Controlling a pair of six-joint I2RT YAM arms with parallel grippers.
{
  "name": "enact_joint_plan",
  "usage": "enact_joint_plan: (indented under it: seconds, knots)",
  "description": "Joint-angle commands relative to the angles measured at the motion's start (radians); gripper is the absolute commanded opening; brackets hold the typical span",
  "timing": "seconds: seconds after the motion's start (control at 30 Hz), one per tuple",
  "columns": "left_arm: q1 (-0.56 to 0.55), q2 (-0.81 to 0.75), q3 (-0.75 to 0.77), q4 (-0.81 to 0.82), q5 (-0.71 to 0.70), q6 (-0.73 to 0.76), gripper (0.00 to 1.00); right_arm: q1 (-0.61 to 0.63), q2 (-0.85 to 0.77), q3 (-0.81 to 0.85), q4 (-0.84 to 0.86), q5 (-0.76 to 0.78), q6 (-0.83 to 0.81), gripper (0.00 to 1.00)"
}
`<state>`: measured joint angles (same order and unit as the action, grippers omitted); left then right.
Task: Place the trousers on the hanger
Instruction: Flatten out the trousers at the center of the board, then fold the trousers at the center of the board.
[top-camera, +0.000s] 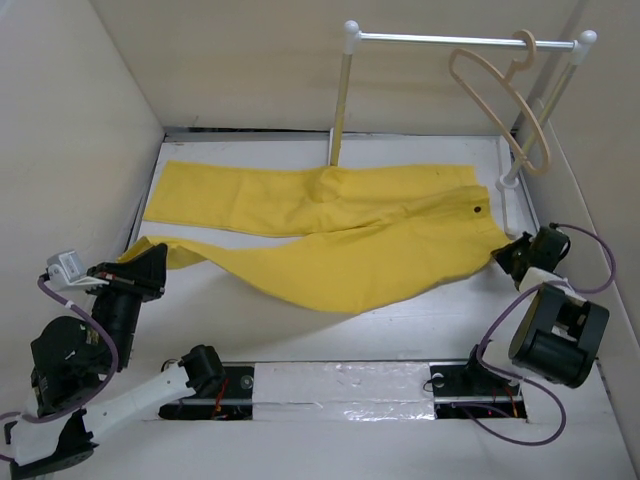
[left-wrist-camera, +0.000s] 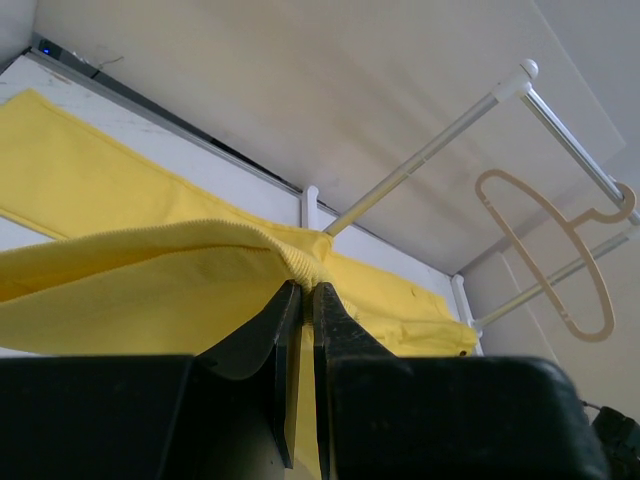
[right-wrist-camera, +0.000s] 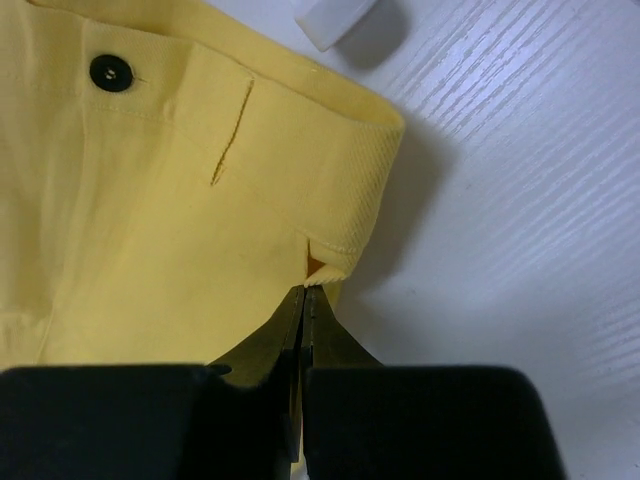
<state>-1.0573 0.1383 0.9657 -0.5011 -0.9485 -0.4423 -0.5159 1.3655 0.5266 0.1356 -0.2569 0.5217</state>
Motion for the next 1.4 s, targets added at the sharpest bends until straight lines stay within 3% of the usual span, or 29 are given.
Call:
enact_joint_plan:
  seconds: [0.0, 0.2, 0.23, 0.33, 0.4, 0.53, 0.67, 0.77, 0.83, 0.9, 0.93, 0.97, 1.03, 1.13, 1.17, 1.23, 1.27, 1.3, 1.37]
  knots:
    - [0.014, -0.022, 0.024, 0.046, -0.036, 0.01, 0.0, 0.002, -0.147, -0.011, -0.016, 0.051, 0.006, 0.0]
    - [0.039, -0.092, 0.039, 0.128, -0.067, 0.071, 0.0, -0.056, -0.572, -0.031, -0.33, 0.206, -0.011, 0.0]
    - [0.039, -0.095, 0.039, 0.143, -0.062, 0.085, 0.0, -0.056, -0.714, -0.028, -0.397, 0.237, -0.008, 0.0]
    - [0.039, -0.053, 0.06, 0.145, -0.061, 0.091, 0.0, -0.065, -0.946, 0.028, -0.537, 0.301, -0.006, 0.0]
    - [0.039, 0.012, 0.08, 0.125, -0.064, 0.073, 0.0, -0.065, -0.994, 0.106, -0.6, 0.333, -0.035, 0.0]
    - [0.039, 0.099, 0.103, 0.124, -0.052, 0.034, 0.0, -0.056, -0.964, 0.205, -0.735, 0.395, -0.109, 0.0]
    - [0.039, 0.145, 0.145, 0.087, -0.068, -0.021, 0.0, -0.01, -0.985, 0.213, -0.76, 0.436, -0.123, 0.0]
    - [-0.016, 0.176, 0.151, 0.015, -0.263, -0.1, 0.0, 0.002, -0.961, 0.219, -0.702, 0.381, -0.159, 0.0]
    - [-0.084, 0.194, 0.136, -0.017, -0.381, -0.18, 0.0, 0.002, -0.85, 0.231, -0.676, 0.326, -0.166, 0.0]
    - [-0.098, 0.237, 0.06, 0.089, -0.438, -0.129, 0.0, 0.002, -0.784, 0.254, -0.663, 0.285, -0.149, 0.0]
    - [-0.098, 0.268, 0.03, 0.173, -0.459, -0.008, 0.0, 0.002, -0.745, 0.248, -0.618, 0.265, -0.138, 0.0]
    - [-0.098, 0.347, 0.013, 0.276, -0.463, 0.014, 0.0, 0.002, -0.731, 0.24, -0.593, 0.265, -0.121, 0.0]
    - [-0.098, 0.458, 0.025, 0.317, -0.461, 0.031, 0.0, 0.002, -0.714, 0.231, -0.568, 0.222, -0.118, 0.0]
    - [-0.086, 0.685, 0.135, 0.254, -0.475, -0.033, 0.0, 0.002, -0.723, 0.224, -0.547, 0.22, -0.118, 0.0]
    - [0.018, 0.771, 0.162, 0.262, -0.457, -0.021, 0.0, 0.002, -0.735, 0.217, -0.533, 0.225, -0.117, 0.0]
    - [0.263, 0.835, 0.209, 0.272, -0.098, -0.015, 0.0, 0.002, -0.743, 0.199, -0.524, 0.217, -0.118, 0.0]
    - [0.524, 0.883, 0.229, 0.171, 0.03, -0.071, 0.0, 0.002, -0.749, 0.193, -0.524, 0.216, -0.118, 0.0]
    - [0.619, 0.885, 0.219, 0.147, 0.2, -0.17, 0.0, 0.002, -0.752, 0.187, -0.524, 0.217, -0.121, 0.0]
    - [0.748, 0.801, 0.148, 0.236, 0.273, -0.173, 0.0, 0.002, -0.766, 0.164, -0.509, 0.235, -0.143, 0.0]
